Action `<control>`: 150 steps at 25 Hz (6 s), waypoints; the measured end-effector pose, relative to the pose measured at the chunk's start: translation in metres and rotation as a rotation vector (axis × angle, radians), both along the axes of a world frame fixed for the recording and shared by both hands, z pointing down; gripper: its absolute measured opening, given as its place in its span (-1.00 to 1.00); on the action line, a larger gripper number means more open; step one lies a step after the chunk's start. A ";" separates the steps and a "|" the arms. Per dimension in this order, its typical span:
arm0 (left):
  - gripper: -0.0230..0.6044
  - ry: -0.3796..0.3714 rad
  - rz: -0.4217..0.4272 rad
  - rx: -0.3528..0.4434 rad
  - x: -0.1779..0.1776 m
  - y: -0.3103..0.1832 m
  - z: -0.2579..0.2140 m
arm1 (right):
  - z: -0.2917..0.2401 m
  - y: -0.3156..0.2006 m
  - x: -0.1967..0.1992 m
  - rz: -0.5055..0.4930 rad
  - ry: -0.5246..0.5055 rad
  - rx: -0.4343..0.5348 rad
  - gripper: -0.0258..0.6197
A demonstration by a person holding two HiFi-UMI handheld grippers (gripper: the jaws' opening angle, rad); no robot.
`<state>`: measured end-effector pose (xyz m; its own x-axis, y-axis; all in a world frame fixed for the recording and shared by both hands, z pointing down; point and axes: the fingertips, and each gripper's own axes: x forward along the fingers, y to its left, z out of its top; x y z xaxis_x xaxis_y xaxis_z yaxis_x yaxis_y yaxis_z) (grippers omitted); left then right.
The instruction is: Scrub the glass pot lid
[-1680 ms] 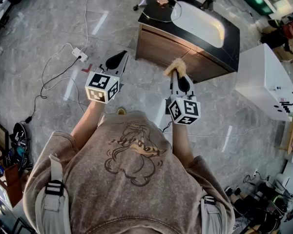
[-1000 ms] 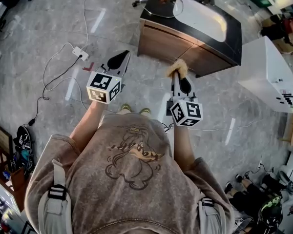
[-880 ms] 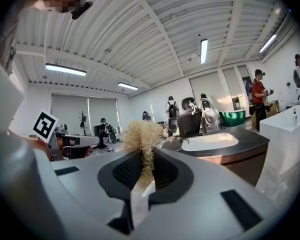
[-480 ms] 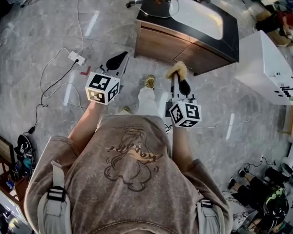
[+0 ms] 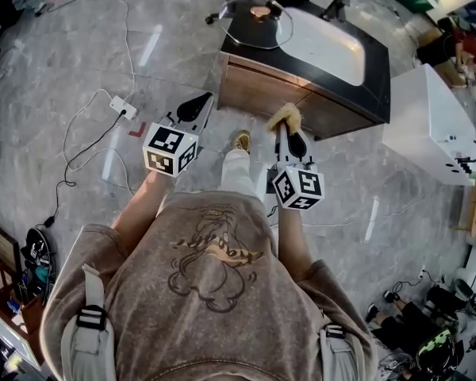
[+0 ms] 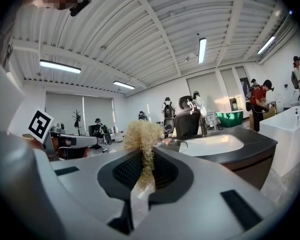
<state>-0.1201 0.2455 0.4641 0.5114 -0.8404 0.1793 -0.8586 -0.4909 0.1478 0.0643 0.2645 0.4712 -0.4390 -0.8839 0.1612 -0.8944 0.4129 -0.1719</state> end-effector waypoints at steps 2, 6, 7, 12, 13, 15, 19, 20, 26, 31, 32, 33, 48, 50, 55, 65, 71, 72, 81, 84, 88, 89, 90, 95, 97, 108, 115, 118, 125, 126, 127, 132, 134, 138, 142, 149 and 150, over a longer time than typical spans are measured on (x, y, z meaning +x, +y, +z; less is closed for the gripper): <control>-0.87 -0.001 -0.002 -0.005 0.002 -0.016 0.004 | 0.003 -0.017 0.001 -0.002 0.000 -0.003 -0.79; -0.87 0.004 -0.008 -0.012 0.004 -0.054 0.005 | 0.005 -0.058 0.004 -0.007 -0.008 -0.008 -0.79; -0.87 0.003 -0.007 -0.010 0.005 -0.064 0.003 | 0.005 -0.069 0.005 -0.008 -0.009 -0.011 -0.79; -0.87 0.008 -0.017 -0.013 0.010 -0.114 -0.009 | -0.001 -0.119 0.011 -0.019 -0.018 -0.025 -0.79; -0.87 0.017 -0.018 -0.017 0.011 -0.123 -0.011 | -0.003 -0.127 0.013 -0.023 -0.019 -0.025 -0.79; -0.87 0.039 -0.023 -0.029 0.014 -0.142 -0.015 | -0.007 -0.147 0.017 -0.030 -0.019 -0.026 -0.79; -0.87 0.047 -0.039 -0.041 0.024 -0.179 -0.020 | -0.011 -0.184 0.028 -0.047 -0.023 -0.038 -0.79; -0.87 0.043 -0.040 -0.042 0.027 -0.188 -0.020 | -0.010 -0.193 0.030 -0.053 -0.024 -0.042 -0.79; -0.87 0.052 -0.067 -0.065 0.041 -0.237 -0.017 | -0.009 -0.248 0.042 -0.090 -0.025 -0.045 -0.79; -0.87 0.080 -0.077 -0.070 0.056 -0.276 -0.020 | -0.007 -0.288 0.061 -0.107 -0.022 -0.056 -0.79; -0.87 0.074 -0.080 -0.072 0.058 -0.282 -0.020 | -0.006 -0.295 0.064 -0.114 -0.021 -0.061 -0.79; -0.87 0.068 -0.084 -0.076 0.060 -0.288 -0.018 | -0.005 -0.301 0.065 -0.121 -0.021 -0.065 -0.79; -0.87 0.055 -0.048 -0.138 0.060 -0.349 -0.001 | 0.007 -0.367 0.055 -0.137 -0.024 -0.100 -0.79; -0.87 0.049 -0.034 -0.146 0.061 -0.357 0.001 | 0.006 -0.373 0.054 -0.125 -0.024 -0.100 -0.79; -0.87 -0.018 -0.004 -0.144 0.061 -0.379 0.010 | 0.007 -0.389 0.048 -0.104 -0.024 -0.104 -0.79; -0.03 -0.057 0.109 -0.163 0.071 -0.409 0.021 | 0.006 -0.410 0.035 -0.082 -0.028 -0.100 -0.79; 0.00 -0.089 0.177 -0.212 0.074 -0.421 0.039 | 0.009 -0.419 0.030 -0.072 -0.030 -0.102 -0.79; 0.00 -0.102 0.188 -0.221 0.074 -0.423 0.044 | 0.010 -0.420 0.030 -0.070 -0.031 -0.104 -0.79; 0.00 -0.224 0.237 -0.302 0.075 -0.443 0.104 | 0.015 -0.423 0.026 -0.064 -0.032 -0.118 -0.79; 0.00 -0.261 0.249 -0.335 0.077 -0.451 0.125 | 0.016 -0.425 0.024 -0.069 -0.030 -0.122 -0.79; 0.00 -0.314 0.280 -0.365 0.084 -0.457 0.149 | 0.019 -0.425 0.026 -0.066 -0.025 -0.130 -0.79; 0.00 -0.328 0.289 -0.374 0.086 -0.458 0.155 | 0.020 -0.425 0.026 -0.064 -0.024 -0.133 -0.79; 0.00 -0.341 0.297 -0.382 0.089 -0.459 0.160 | 0.021 -0.424 0.027 -0.062 -0.023 -0.136 -0.79; 0.00 -0.402 0.331 -0.399 0.099 -0.465 0.182 | 0.023 -0.424 0.030 -0.053 -0.018 -0.146 -0.79; 0.00 -0.429 0.325 -0.397 0.099 -0.468 0.186 | 0.023 -0.423 0.032 -0.048 -0.017 -0.149 -0.79; -0.03 -0.446 0.356 -0.368 0.105 -0.472 0.188 | 0.031 -0.426 0.036 -0.041 -0.012 -0.165 -0.79; -0.19 -0.454 0.373 -0.373 0.106 -0.470 0.186 | 0.032 -0.426 0.032 -0.046 -0.012 -0.171 -0.79; -0.19 -0.456 0.376 -0.375 0.105 -0.470 0.186 | 0.033 -0.426 0.031 -0.044 -0.010 -0.175 -0.79; -0.21 -0.462 0.395 -0.379 0.107 -0.468 0.186 | 0.038 -0.424 0.036 -0.033 -0.010 -0.186 -0.79; -0.21 -0.466 0.398 -0.381 0.107 -0.468 0.186 | 0.038 -0.424 0.036 -0.032 -0.011 -0.188 -0.79; -0.21 -0.470 0.401 -0.382 0.106 -0.468 0.186 | 0.039 -0.424 0.036 -0.031 -0.011 -0.189 -0.79; -0.24 -0.472 0.411 -0.382 0.107 -0.466 0.186 | 0.038 -0.428 0.037 -0.027 -0.006 -0.192 -0.79; -0.26 -0.479 0.414 -0.395 0.107 -0.463 0.187 | 0.040 -0.428 0.037 -0.025 -0.006 -0.195 -0.79; -0.32 -0.481 0.415 -0.417 0.109 -0.458 0.181 | 0.042 -0.429 0.039 -0.026 -0.005 -0.194 -0.79; -0.34 -0.457 0.393 -0.442 0.108 -0.458 0.174 | 0.042 -0.431 0.040 -0.026 -0.008 -0.195 -0.79; -0.34 -0.486 0.369 -0.451 0.105 -0.460 0.165 | 0.043 -0.431 0.042 -0.030 -0.006 -0.196 -0.79; -0.34 -0.481 0.356 -0.449 0.104 -0.461 0.163 | 0.043 -0.431 0.043 -0.030 -0.005 -0.195 -0.79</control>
